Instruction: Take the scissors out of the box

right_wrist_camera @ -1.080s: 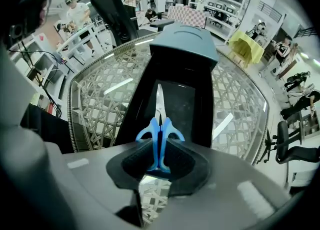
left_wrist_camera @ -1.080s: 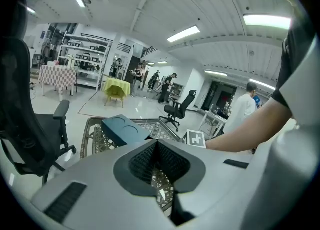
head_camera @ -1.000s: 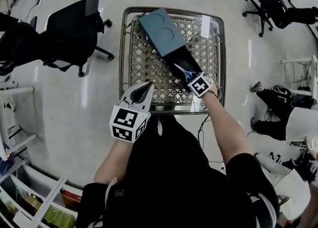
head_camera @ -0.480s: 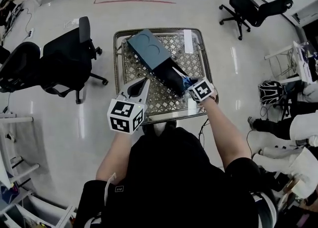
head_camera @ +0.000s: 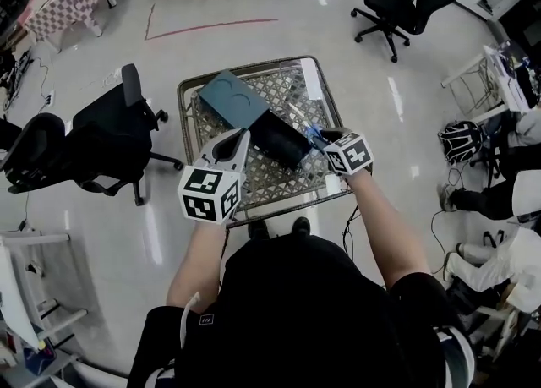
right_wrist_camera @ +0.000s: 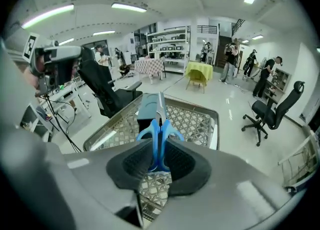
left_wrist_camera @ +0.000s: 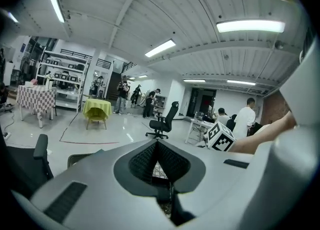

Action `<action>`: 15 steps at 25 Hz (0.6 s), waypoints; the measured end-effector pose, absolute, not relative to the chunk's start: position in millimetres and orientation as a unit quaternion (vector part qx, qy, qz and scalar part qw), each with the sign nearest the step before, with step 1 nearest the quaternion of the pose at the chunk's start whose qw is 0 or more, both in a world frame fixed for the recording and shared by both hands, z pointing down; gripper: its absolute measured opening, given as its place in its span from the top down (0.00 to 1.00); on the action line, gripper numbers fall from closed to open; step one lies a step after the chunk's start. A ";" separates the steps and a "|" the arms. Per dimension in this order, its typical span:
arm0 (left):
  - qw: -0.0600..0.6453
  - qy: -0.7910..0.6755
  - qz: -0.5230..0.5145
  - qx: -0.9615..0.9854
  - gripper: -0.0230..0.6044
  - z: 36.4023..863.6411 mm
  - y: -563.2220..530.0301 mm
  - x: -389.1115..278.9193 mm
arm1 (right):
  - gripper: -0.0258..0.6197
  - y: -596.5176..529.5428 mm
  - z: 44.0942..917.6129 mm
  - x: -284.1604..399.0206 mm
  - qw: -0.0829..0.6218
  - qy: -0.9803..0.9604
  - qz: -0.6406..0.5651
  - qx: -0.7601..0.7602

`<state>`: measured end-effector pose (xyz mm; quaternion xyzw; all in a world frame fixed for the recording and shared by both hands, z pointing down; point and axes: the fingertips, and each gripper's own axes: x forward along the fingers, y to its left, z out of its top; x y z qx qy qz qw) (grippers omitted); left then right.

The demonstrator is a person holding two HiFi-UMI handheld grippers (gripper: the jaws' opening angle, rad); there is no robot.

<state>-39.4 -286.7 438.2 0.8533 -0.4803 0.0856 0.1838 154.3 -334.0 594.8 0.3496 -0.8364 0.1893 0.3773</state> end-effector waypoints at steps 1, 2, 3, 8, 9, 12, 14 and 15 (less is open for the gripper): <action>0.182 -0.481 0.087 0.853 0.96 436.1 -288.0 -35.7 | 0.82 -334.7 586.6 158.1 0.363 -0.841 0.191 0.353; 0.180 -0.483 0.087 0.853 0.96 433.6 -289.9 -33.2 | 0.82 -335.3 577.7 162.0 0.348 -0.846 0.192 0.356; 0.177 -0.487 0.086 0.851 0.96 430.8 -292.5 -31.7 | 0.82 -336.2 568.4 165.7 0.333 -0.851 0.193 0.357; 0.163 -0.510 0.088 0.840 0.96 417.0 -302.5 -27.0 | 0.82 -340.4 522.9 183.7 0.257 -0.876 0.190 0.361; 0.159 -0.513 0.089 0.839 0.96 414.3 -303.5 -25.3 | 0.82 -341.2 514.0 186.6 0.243 -0.880 0.188 0.362; 0.151 -0.517 0.091 0.837 0.96 405.8 -304.2 -18.7 | 0.82 -340.8 488.4 195.4 0.206 -0.891 0.181 0.362; 0.145 -0.518 0.093 0.838 0.96 399.9 -303.0 -15.3 | 0.82 -339.2 472.4 200.3 0.181 -0.897 0.178 0.361; 0.141 -0.520 0.094 0.837 0.96 397.1 -302.5 -14.5 | 0.82 -338.5 464.3 202.1 0.166 -0.901 0.179 0.360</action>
